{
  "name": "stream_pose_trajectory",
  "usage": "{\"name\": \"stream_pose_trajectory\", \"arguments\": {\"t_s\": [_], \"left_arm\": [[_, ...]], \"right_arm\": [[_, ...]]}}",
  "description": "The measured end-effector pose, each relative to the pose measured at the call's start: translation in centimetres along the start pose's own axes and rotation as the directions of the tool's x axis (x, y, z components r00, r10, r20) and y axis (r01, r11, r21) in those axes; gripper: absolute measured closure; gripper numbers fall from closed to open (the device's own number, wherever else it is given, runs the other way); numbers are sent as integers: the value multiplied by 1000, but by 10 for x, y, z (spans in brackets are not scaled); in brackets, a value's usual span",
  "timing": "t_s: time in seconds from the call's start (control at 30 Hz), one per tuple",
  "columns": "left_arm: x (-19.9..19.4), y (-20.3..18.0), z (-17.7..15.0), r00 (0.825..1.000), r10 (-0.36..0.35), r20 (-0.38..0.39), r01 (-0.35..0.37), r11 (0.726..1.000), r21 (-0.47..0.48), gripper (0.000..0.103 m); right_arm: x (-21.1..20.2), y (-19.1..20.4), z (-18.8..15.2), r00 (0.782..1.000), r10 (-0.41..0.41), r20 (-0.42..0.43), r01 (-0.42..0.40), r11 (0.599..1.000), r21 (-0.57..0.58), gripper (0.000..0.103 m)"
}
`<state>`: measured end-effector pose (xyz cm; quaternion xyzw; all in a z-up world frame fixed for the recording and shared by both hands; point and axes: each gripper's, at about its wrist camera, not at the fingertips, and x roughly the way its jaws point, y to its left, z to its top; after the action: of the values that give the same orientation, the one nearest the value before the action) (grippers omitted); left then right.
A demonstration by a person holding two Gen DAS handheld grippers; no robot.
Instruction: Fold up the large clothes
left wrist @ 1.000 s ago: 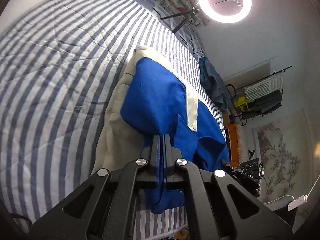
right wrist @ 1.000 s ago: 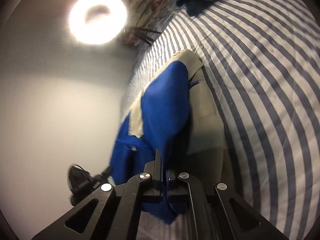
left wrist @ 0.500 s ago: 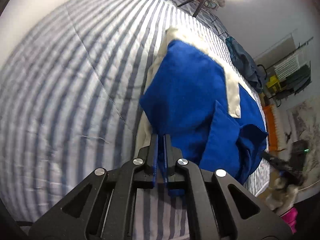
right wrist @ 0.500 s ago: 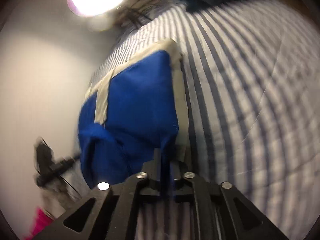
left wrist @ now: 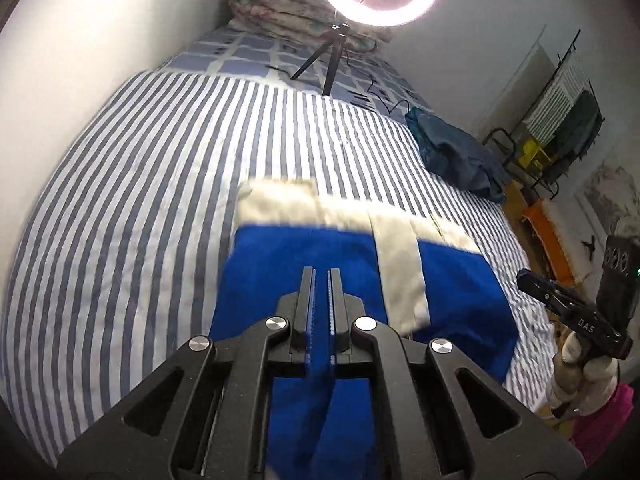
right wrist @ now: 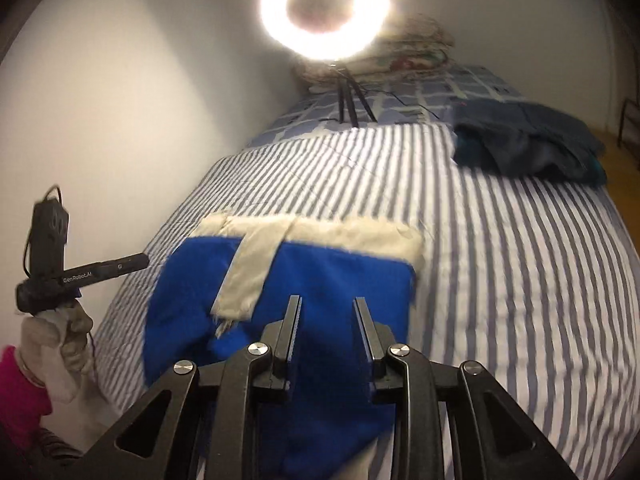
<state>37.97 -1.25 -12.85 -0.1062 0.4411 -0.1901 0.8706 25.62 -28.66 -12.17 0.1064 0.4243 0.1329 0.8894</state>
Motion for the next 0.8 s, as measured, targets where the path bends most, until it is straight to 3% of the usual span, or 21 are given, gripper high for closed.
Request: {"name": "stream_pose_trajectory", "arguments": {"t_s": [0.17,0.23,0.33,0.43,0.53,0.63,0.7,0.8], "left_arm": [[50,3,25,1000,15,-4,-15,1000,1,102],[76,13,29,997,63,-41,-63,998,-3,102],[118,32,20,988,71,-135,-73,997,-12,102],[127,41,12,994,45,-98,-47,999,-21,100],[116,40,20,992,52,-113,-55,998,-23,100],[82,31,20,995,71,-63,-70,997,26,100],[58,21,13,997,64,-34,-61,996,71,100],[24,14,-7,999,-24,-22,26,998,64,100]], "right_arm": [[40,-5,27,1000,-12,-2,11,997,-70,77],[72,-15,31,997,-56,-50,52,997,-64,77],[108,-30,23,988,-88,-130,82,995,-51,79],[131,-36,11,982,-95,-166,84,994,-77,81],[126,-34,12,980,-111,-162,99,992,-79,81],[97,-25,17,982,-113,-150,103,992,-72,78],[68,-11,18,991,-54,-120,41,993,-109,76],[13,22,7,990,113,-83,-127,974,-188,75]]}}
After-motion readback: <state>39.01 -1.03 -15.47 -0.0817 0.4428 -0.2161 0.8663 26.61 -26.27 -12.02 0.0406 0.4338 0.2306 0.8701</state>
